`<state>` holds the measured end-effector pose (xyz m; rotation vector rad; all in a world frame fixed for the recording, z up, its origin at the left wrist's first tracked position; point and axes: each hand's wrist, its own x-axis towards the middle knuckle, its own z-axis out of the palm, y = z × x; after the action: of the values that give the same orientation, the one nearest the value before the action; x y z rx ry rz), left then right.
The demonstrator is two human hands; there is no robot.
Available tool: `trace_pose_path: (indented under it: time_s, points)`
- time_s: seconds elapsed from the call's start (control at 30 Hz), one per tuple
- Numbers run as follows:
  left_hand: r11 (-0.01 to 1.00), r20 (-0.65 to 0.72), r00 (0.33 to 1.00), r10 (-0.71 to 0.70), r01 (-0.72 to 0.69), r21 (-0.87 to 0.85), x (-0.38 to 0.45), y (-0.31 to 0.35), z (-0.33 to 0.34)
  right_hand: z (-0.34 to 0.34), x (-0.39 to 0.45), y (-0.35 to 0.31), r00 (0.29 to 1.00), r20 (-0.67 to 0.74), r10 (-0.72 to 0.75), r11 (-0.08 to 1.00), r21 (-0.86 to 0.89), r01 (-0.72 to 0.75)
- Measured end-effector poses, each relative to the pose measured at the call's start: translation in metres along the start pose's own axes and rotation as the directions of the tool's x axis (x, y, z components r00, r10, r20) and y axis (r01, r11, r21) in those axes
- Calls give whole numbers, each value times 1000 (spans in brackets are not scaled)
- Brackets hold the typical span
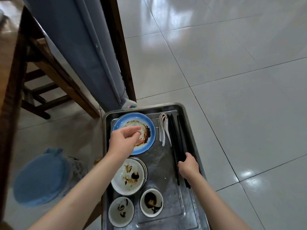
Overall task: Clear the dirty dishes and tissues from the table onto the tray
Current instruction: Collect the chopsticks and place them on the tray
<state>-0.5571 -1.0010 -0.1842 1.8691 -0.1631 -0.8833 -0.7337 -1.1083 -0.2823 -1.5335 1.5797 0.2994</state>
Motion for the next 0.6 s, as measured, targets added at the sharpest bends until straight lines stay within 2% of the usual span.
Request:
trace_pose_path:
  time_s: [0.27,0.6]
  points:
    - [1000,0,1000,11,-11,14,-1,-5,-8,2,6,-4,999,-39,-25,999,-43,23]
    - [1000,-14,1000,-3,3,16,-9,-3,-18,-4,4,-5,995,-97,14,999,-35,-17]
